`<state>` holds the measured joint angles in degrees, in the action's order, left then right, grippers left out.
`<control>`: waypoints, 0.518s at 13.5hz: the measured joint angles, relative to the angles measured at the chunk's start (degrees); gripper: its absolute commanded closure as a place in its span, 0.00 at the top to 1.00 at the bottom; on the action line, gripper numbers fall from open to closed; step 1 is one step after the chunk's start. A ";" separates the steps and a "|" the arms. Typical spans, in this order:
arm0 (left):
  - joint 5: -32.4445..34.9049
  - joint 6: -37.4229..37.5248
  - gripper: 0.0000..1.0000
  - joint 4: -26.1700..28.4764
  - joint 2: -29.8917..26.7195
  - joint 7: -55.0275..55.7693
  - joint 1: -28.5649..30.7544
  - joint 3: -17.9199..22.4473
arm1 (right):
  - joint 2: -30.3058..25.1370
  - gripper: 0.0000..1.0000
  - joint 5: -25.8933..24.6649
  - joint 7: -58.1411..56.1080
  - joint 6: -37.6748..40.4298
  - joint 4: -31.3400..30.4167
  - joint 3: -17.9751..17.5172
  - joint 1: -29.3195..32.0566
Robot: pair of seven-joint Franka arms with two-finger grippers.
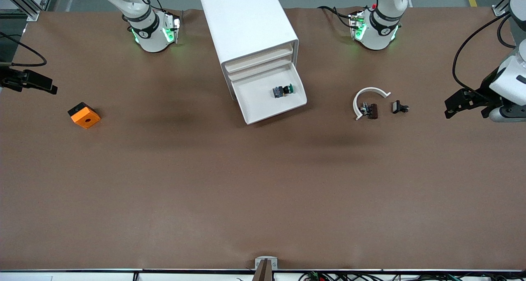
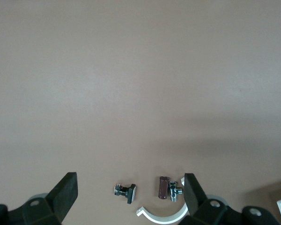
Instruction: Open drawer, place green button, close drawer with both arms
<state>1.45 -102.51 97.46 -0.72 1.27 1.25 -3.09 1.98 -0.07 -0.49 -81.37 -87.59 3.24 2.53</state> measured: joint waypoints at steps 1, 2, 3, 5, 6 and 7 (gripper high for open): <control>-0.02 0.97 1.00 -1.15 -0.01 0.14 -0.35 0.00 | 0.00 1.00 0.01 0.00 -0.47 -0.11 -0.06 0.00; -0.02 1.82 1.00 -2.36 -0.02 0.65 -0.63 0.00 | 0.00 1.00 0.01 -0.07 -1.21 -0.27 -0.09 0.00; -0.03 2.82 1.00 -3.58 -0.03 1.15 -0.89 0.00 | -0.03 1.00 0.01 -0.29 -1.92 -0.34 -0.12 0.00; -0.03 4.98 1.00 -5.15 -0.09 1.48 -1.83 0.19 | -0.37 1.00 0.01 -1.13 -2.43 -0.33 -0.16 0.00; -0.03 5.57 1.00 -5.40 -0.10 1.93 -2.49 0.57 | -0.65 1.00 0.01 -1.31 -2.52 -0.33 -0.16 0.00; -0.03 5.86 1.00 -5.45 -0.10 2.15 -2.97 0.98 | -1.11 1.00 0.01 -1.39 -2.81 -0.34 -0.18 0.00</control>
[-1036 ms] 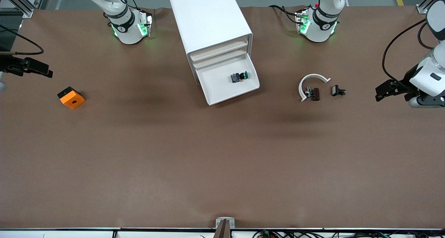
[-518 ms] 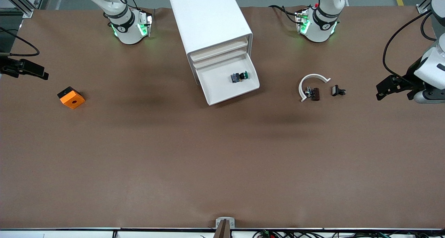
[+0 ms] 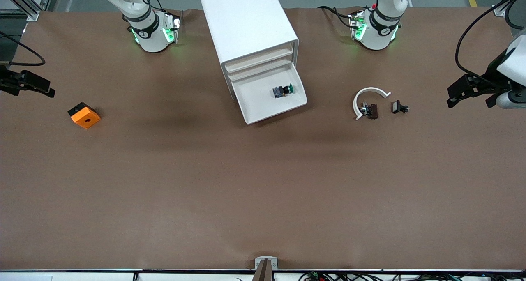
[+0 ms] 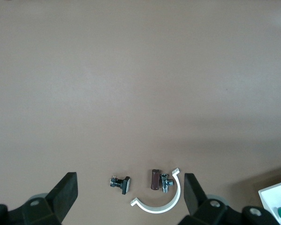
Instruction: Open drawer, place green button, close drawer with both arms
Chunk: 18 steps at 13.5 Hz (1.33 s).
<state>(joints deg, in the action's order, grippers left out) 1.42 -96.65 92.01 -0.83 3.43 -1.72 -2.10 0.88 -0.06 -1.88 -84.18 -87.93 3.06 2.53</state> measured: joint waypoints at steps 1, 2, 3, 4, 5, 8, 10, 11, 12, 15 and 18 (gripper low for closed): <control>0.00 0.22 1.00 -0.01 0.00 0.02 -0.17 0.19 | -0.68 1.00 0.00 -0.03 -0.14 -0.03 -0.03 0.00; 0.00 0.35 1.00 -0.03 -0.02 0.03 -0.19 0.29 | -1.58 1.00 0.00 -0.03 -0.13 -0.13 -0.04 0.00; -0.13 0.42 1.00 -0.09 -0.09 0.09 -0.17 0.39 | -2.69 1.00 0.00 -0.03 -0.03 -0.57 0.00 0.01; -0.67 0.48 1.00 -0.14 -0.25 0.12 -0.09 0.52 | -4.13 1.00 0.00 -0.03 0.02 -1.52 0.10 0.06; -1.19 0.53 1.00 -0.16 -0.48 0.12 0.03 0.63 | -5.85 1.00 0.00 -0.03 0.05 -2.95 0.25 0.22; -1.41 1.38 1.00 -0.20 -1.01 0.12 0.39 0.88 | -10.22 1.00 0.01 -0.16 0.14 -6.18 0.24 0.63; -1.43 2.55 1.00 -0.20 -1.05 0.12 0.38 0.92 | -11.36 1.00 0.01 -0.19 0.21 -6.60 -0.32 0.62; -1.45 2.71 1.00 -0.21 -1.05 0.12 0.37 0.92 | -11.49 1.00 0.01 -0.19 0.24 -6.70 -0.46 0.62; -1.48 2.79 1.00 -0.20 -1.05 0.12 0.36 0.91 | -11.49 1.00 0.01 -0.19 0.24 -6.85 -0.47 0.62; -1.57 3.03 1.00 -0.19 -1.04 0.12 0.04 0.73 | -11.49 1.00 -0.05 -0.19 0.35 -7.45 -0.09 0.63; -2.75 3.06 1.00 0.20 -0.58 0.20 -0.19 0.58 | -11.49 1.00 -0.11 -0.16 0.50 -7.58 -0.04 0.64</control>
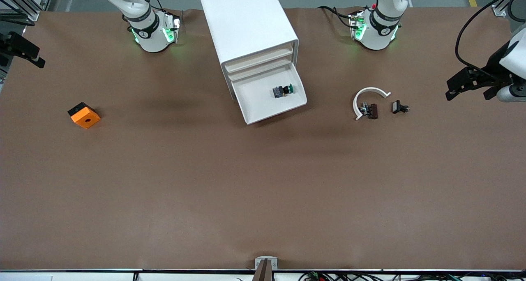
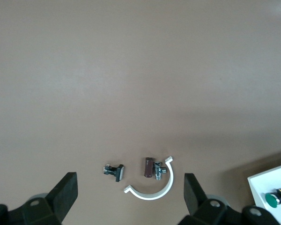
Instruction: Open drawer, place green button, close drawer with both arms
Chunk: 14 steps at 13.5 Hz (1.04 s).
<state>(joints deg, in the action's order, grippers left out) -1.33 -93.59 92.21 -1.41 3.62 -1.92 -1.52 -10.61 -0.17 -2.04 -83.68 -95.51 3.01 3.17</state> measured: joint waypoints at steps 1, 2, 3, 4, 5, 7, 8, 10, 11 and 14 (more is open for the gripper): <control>-0.71 -0.11 1.00 0.42 0.51 0.14 -0.11 -0.09 | 0.00 1.00 0.00 0.01 -0.02 0.01 0.01 0.00; -1.06 -0.83 1.00 1.29 1.11 0.69 -0.37 -0.42 | 0.01 1.00 0.00 0.01 -0.12 0.05 0.01 0.00; -1.38 -2.54 1.00 2.66 1.80 2.07 -0.70 -1.22 | 0.02 1.00 0.00 0.01 -0.36 0.10 0.00 0.00; -2.00 -4.91 1.00 4.30 2.68 4.65 -1.05 -2.56 | 0.03 1.00 0.00 0.01 -0.71 0.14 -0.02 0.00; -2.54 -7.31 1.00 5.75 3.74 7.67 -1.31 -4.25 | 0.03 1.00 0.00 0.01 -1.16 0.17 -0.03 0.00; -2.73 -11.51 1.00 7.48 6.42 14.14 -1.60 -8.27 | 0.07 1.00 0.00 0.01 -1.93 0.20 -0.04 0.00; -2.73 -13.43 1.00 7.80 8.01 17.56 -1.77 -10.37 | 0.10 1.00 0.00 0.01 -2.04 0.21 -0.06 0.00; -2.72 -17.30 1.00 8.22 11.31 24.06 -3.46 -13.23 | 0.17 1.00 0.00 0.01 -2.09 0.24 -0.10 0.00; -2.60 -19.08 1.00 8.37 12.97 27.09 -5.29 -13.60 | 0.19 1.00 0.00 0.01 -2.14 0.25 -0.10 0.00; -0.09 -22.90 1.00 8.47 17.85 35.16 -11.23 -13.80 | 0.25 1.00 0.27 0.04 -2.16 0.30 -0.03 0.01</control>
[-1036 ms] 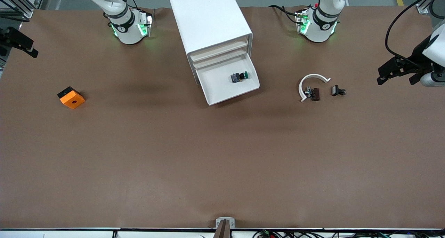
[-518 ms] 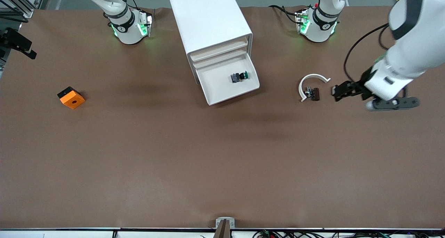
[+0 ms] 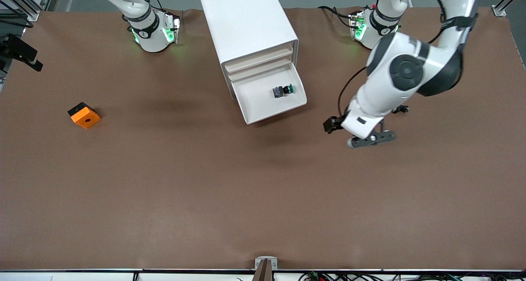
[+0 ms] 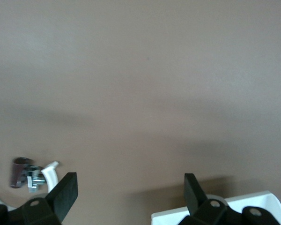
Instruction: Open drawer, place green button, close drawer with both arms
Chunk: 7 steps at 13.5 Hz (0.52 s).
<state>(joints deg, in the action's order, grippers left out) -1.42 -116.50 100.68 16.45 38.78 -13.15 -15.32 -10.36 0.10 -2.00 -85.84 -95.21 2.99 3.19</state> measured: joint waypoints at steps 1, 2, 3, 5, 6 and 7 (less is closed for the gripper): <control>0.30 -1.40 1.00 0.00 1.59 2.05 -1.74 -0.03 | 0.02 1.00 0.14 0.00 0.00 0.00 0.03 0.01; 0.36 -3.08 1.00 -0.01 3.22 4.05 -3.39 -0.05 | 0.03 1.00 0.20 0.00 0.00 0.01 0.05 0.02; 0.38 -4.75 1.00 -0.03 4.89 6.19 -4.98 -0.05 | 0.04 1.00 0.22 0.00 0.00 0.02 0.06 0.03; 0.40 -7.81 1.00 -0.09 7.85 9.80 -7.74 -0.06 | 0.06 1.00 0.24 0.01 0.00 0.02 0.13 0.05; 0.41 -8.83 1.00 -0.12 9.11 10.95 -8.87 -0.07 | 0.08 1.00 0.26 0.01 0.02 0.01 0.13 0.05; 0.41 -9.66 1.00 -0.17 10.25 11.93 -9.84 -0.07 | 0.09 1.00 0.29 0.01 0.05 0.01 0.12 0.05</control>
<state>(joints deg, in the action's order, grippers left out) -1.01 -126.16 100.50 26.70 50.72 -22.99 -15.39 -10.27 0.39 -2.00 -85.79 -95.20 3.10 3.24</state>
